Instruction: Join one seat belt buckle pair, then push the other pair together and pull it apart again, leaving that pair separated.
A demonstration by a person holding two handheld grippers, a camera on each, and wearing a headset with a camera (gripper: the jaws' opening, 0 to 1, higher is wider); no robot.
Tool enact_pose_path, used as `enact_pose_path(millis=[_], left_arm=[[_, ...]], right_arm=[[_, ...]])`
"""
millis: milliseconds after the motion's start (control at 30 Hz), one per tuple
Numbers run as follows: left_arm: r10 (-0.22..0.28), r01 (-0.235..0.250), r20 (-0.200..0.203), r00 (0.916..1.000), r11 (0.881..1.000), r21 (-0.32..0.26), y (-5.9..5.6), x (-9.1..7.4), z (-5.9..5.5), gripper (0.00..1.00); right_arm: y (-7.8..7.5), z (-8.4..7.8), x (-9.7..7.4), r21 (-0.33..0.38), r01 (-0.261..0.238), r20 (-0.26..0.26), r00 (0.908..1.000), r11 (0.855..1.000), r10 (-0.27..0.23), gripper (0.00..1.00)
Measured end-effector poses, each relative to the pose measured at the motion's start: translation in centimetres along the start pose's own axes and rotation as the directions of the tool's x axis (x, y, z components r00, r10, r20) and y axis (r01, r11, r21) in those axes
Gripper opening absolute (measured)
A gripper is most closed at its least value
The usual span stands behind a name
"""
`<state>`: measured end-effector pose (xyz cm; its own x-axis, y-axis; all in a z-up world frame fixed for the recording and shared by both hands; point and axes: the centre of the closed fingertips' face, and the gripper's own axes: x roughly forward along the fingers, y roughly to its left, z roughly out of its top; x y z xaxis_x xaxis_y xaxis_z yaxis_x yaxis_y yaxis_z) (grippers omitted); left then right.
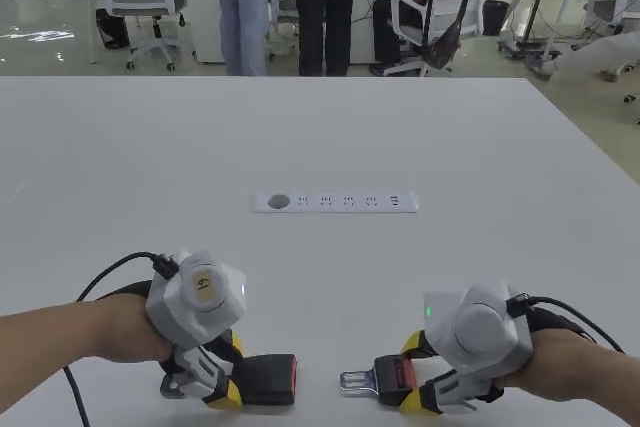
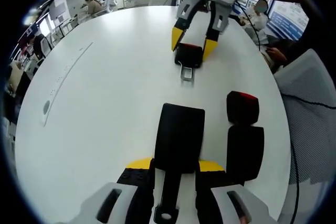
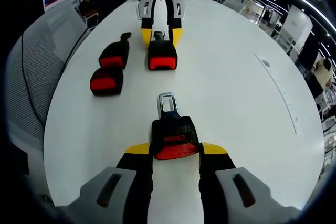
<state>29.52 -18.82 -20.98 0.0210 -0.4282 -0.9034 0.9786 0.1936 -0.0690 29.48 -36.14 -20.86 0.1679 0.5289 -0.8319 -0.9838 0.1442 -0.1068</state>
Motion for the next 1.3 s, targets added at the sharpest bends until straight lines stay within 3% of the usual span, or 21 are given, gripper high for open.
enact_pose_path(millis=[1300], left_arm=[[-0.006,0.006,-0.032,0.9995,1.000,-0.002,-0.1,0.1,-0.1,0.30]], right_arm=[[0.7,4.1,2.4,0.017,0.004,0.044,0.9990,1.000,-0.005,0.32]])
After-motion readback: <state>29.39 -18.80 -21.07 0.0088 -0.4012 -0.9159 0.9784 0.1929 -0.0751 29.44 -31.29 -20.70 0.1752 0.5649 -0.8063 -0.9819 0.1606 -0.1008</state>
